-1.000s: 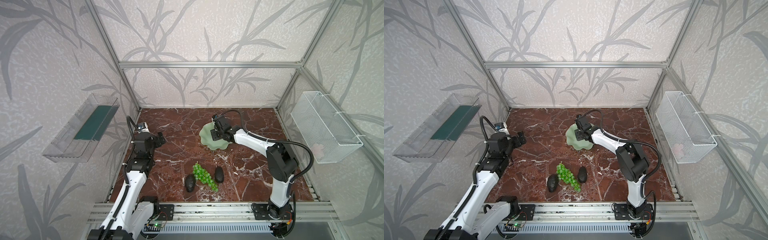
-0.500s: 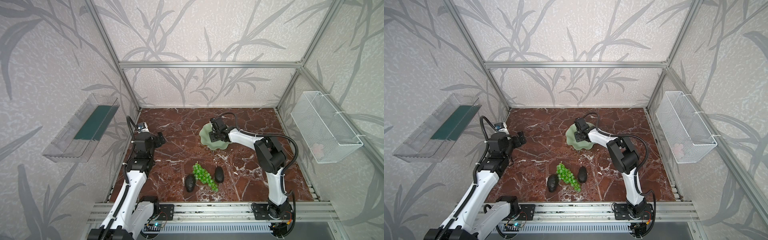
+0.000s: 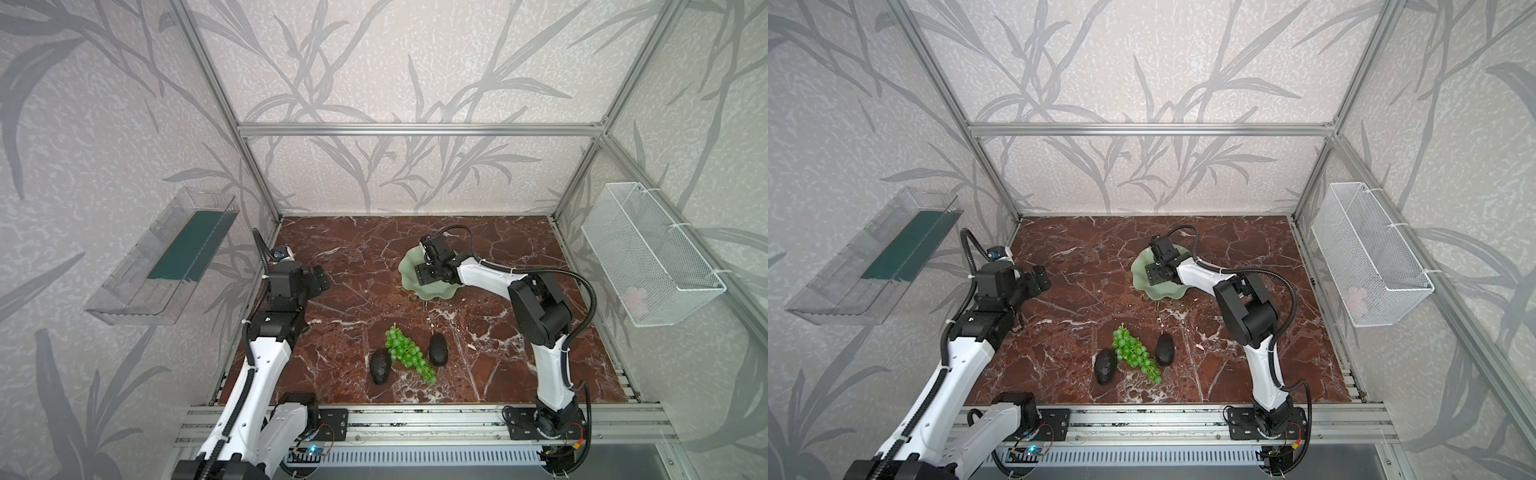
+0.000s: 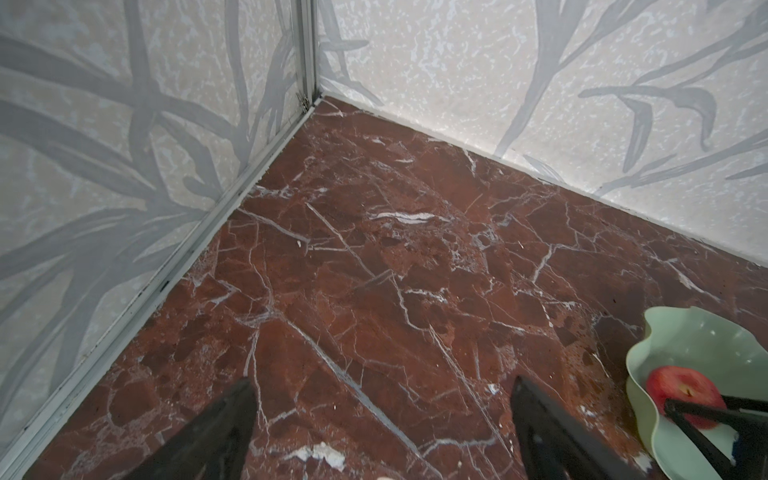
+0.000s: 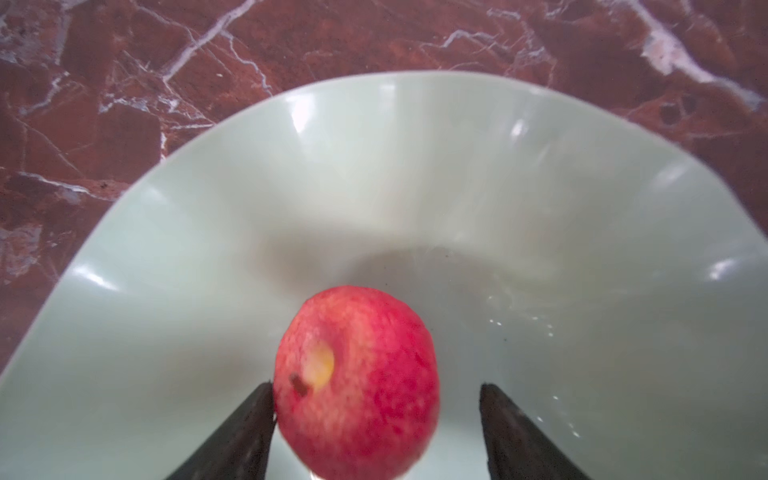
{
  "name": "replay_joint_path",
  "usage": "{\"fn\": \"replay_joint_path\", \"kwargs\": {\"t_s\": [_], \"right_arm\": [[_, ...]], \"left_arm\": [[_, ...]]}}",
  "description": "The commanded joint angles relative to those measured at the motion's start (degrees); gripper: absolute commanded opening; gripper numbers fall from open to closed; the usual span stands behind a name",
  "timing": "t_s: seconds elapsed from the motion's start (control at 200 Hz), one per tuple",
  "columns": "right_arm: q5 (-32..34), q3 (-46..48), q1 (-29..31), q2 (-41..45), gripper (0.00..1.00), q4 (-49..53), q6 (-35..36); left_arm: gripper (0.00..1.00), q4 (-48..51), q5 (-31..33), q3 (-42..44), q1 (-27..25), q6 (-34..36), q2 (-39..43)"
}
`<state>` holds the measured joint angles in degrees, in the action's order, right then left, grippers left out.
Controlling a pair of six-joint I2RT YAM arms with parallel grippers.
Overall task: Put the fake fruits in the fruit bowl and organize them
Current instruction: 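Carry the apple into the green bowl and release it with the right gripper, then move the left gripper to the avocado nearest the robot while the right gripper withdraws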
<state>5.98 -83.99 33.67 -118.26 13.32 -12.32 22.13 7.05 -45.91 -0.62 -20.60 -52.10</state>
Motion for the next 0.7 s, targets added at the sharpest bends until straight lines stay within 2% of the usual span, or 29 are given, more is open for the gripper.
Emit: {"fn": "replay_joint_path", "kwargs": {"t_s": [0.0,0.045,0.155,0.26,0.35,0.44,0.535,0.695], "right_arm": [[0.3,2.4,-0.5,9.6,0.82,-2.2,0.1],[0.5,4.3,-0.5,12.6,0.84,-2.7,0.0],[1.0,10.9,-0.5,20.7,0.89,-5.0,-0.6],[-0.3,17.5,-0.5,28.3,0.94,-7.4,-1.9],[-2.9,24.1,-0.5,34.3,1.0,-10.2,-2.1],[-3.9,29.6,-0.4,38.9,0.99,-12.6,-2.7],[-3.9,34.7,-0.5,43.7,0.99,-14.0,-3.4],[-2.2,39.8,-0.5,50.7,0.99,-12.1,-4.1]], "left_arm": [[0.93,16.0,-6.4,-4.2,0.3,-3.8,1.4],[0.92,19.0,-10.1,-4.5,0.2,-3.1,1.8],[0.89,25.0,-16.7,-3.7,0.0,-6.9,3.2],[0.86,28.3,-20.3,-2.4,-1.1,-9.6,5.4],[0.86,29.8,-20.4,-2.0,-4.2,-11.2,7.2],[0.86,30.3,-18.1,-2.0,-9.6,-12.7,7.5],[0.86,29.9,-14.8,-1.8,-16.5,-14.9,5.7],[0.85,27.9,-13.2,0.7,-25.9,-19.7,1.5]]}}
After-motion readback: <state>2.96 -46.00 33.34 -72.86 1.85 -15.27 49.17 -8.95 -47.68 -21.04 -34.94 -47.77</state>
